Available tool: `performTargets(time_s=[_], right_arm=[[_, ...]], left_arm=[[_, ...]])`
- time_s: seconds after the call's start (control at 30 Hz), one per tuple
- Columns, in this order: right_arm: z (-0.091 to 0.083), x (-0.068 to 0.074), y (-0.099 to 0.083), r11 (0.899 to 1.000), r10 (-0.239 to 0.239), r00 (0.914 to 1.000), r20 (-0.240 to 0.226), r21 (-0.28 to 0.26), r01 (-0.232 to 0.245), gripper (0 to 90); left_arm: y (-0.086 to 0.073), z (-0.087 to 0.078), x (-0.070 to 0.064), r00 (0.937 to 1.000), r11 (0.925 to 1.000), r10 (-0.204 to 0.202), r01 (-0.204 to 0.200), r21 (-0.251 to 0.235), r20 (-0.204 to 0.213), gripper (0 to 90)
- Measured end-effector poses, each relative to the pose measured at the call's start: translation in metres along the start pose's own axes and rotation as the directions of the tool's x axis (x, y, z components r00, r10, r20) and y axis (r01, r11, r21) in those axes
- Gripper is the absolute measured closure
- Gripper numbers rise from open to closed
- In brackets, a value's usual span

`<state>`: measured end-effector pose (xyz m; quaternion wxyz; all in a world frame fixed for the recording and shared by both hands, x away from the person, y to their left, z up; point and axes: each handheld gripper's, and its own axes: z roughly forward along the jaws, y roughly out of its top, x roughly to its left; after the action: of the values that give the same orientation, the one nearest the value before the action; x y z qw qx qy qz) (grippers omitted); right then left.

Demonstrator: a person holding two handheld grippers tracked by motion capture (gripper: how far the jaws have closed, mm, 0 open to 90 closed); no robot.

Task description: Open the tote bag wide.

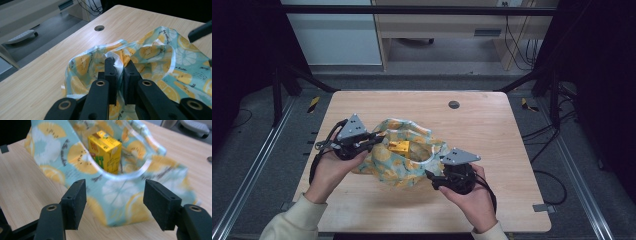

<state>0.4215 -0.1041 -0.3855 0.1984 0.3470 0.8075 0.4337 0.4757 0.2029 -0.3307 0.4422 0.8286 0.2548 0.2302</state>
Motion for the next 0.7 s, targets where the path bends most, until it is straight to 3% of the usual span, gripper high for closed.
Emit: performTargets(time_s=[0.27,0.43,0.53,0.7], right_arm=[[-0.006,-0.013,0.015,1.000,0.005,0.9989,0.047,-0.014,-0.004,36.3],[-0.003,-0.027,0.035,1.000,-0.003,0.9966,0.082,-0.002,0.003,36.3],[0.002,-0.032,0.042,1.000,0.000,0.9965,0.083,0.008,-0.001,36.1],[0.040,-0.049,0.044,0.994,0.044,0.9963,0.074,0.093,-0.051,33.5]], left_arm=[[-0.004,-0.013,0.001,0.9999,0.9998,-0.009,0.009,-0.016,0.004,84.0],[-0.016,-0.016,0.002,0.9996,0.9997,-0.022,0.022,-0.009,0.015,83.9],[-0.021,-0.017,0.002,0.9993,0.9995,-0.031,0.032,-0.010,0.018,83.9],[-0.029,-0.018,0.006,0.9987,0.9989,-0.046,0.046,-0.012,0.020,84.0]])
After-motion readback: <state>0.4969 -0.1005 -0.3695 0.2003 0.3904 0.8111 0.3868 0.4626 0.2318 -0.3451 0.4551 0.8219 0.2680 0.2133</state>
